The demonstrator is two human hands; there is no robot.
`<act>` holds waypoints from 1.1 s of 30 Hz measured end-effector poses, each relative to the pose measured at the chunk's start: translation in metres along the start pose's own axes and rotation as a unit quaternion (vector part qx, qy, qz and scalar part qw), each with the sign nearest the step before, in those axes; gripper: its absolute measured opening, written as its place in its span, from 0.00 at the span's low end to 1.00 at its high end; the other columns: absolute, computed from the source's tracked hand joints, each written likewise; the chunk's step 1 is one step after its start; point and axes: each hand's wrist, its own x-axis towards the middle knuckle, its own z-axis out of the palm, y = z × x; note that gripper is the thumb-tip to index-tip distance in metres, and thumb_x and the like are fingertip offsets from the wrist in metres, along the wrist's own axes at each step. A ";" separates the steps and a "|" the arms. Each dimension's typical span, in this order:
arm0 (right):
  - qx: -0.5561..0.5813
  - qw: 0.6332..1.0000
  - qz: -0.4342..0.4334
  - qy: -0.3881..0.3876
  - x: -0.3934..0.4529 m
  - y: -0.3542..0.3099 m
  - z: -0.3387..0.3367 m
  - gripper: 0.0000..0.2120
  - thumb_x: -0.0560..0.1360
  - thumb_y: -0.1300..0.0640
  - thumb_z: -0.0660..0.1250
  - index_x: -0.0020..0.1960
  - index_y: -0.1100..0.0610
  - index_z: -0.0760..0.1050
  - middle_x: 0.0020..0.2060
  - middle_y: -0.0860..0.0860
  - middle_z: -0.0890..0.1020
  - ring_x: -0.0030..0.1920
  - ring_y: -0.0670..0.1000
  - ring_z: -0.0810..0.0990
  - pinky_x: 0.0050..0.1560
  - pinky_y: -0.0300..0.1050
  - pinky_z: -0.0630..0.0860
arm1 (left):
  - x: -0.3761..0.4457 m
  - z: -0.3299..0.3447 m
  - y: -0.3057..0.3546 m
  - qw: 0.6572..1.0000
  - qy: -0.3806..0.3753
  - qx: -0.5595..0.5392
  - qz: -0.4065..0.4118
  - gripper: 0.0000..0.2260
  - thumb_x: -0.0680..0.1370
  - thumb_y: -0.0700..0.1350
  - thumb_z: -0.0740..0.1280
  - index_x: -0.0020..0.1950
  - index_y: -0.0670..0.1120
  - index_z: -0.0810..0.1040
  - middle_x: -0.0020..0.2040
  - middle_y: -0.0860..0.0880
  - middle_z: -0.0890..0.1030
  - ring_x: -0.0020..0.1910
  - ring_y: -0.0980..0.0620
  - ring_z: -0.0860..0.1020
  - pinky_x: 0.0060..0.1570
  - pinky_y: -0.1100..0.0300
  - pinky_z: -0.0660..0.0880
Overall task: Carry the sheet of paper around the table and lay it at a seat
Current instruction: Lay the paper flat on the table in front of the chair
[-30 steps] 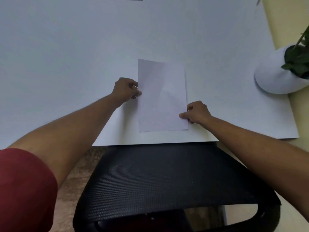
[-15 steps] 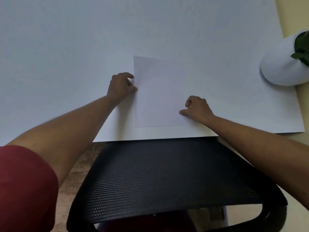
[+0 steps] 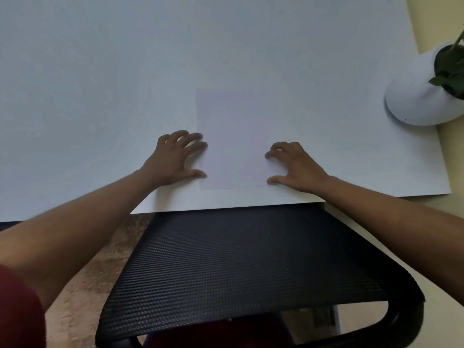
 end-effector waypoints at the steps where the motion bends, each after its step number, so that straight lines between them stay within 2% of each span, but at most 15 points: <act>1: -0.013 1.000 -0.011 -0.003 -0.002 0.001 0.002 0.33 0.73 0.40 0.79 0.73 0.48 0.75 0.74 0.47 0.73 0.69 0.57 0.69 0.69 0.53 0.71 | -0.001 0.001 0.000 1.000 -0.003 0.005 0.002 0.43 0.73 0.79 0.60 0.80 0.55 0.73 0.82 0.52 0.70 0.80 0.41 0.67 0.74 0.36 0.64; 4: -0.032 0.999 -0.019 0.004 -0.003 0.002 0.003 0.34 0.73 0.40 0.78 0.76 0.48 0.75 0.77 0.47 0.72 0.70 0.59 0.69 0.71 0.56 0.71 | 0.000 0.003 0.001 1.000 0.003 0.015 -0.001 0.44 0.72 0.80 0.61 0.80 0.55 0.73 0.83 0.53 0.69 0.80 0.41 0.66 0.74 0.36 0.62; 10: -0.029 1.000 -0.004 0.001 0.001 -0.001 0.002 0.35 0.74 0.40 0.78 0.77 0.48 0.74 0.79 0.46 0.71 0.71 0.58 0.69 0.73 0.56 0.71 | 0.005 -0.001 -0.001 1.000 -0.012 0.021 -0.012 0.45 0.71 0.81 0.60 0.81 0.55 0.72 0.84 0.54 0.68 0.81 0.43 0.65 0.74 0.36 0.62; 20: -0.024 1.000 0.002 0.012 0.008 -0.005 0.002 0.34 0.74 0.41 0.78 0.77 0.48 0.74 0.79 0.46 0.71 0.71 0.58 0.68 0.72 0.55 0.70 | 0.012 -0.008 -0.007 1.000 -0.017 0.012 -0.023 0.46 0.69 0.81 0.61 0.81 0.55 0.72 0.85 0.55 0.67 0.81 0.44 0.66 0.73 0.37 0.62; 27: -0.026 1.000 0.005 0.006 0.007 -0.006 0.003 0.34 0.74 0.40 0.77 0.77 0.47 0.73 0.80 0.44 0.69 0.71 0.56 0.68 0.73 0.58 0.71 | 0.011 -0.010 -0.006 0.999 -0.019 0.004 -0.027 0.47 0.68 0.81 0.61 0.81 0.55 0.72 0.85 0.55 0.67 0.81 0.44 0.66 0.74 0.37 0.61; 33: 0.026 0.999 0.020 0.027 0.004 -0.009 -0.011 0.34 0.77 0.39 0.74 0.80 0.46 0.69 0.82 0.43 0.64 0.76 0.56 0.69 0.77 0.53 0.66 | 0.008 -0.016 -0.001 0.999 0.006 -0.022 -0.024 0.45 0.74 0.80 0.60 0.86 0.58 0.64 0.88 0.58 0.56 0.83 0.44 0.63 0.76 0.38 0.60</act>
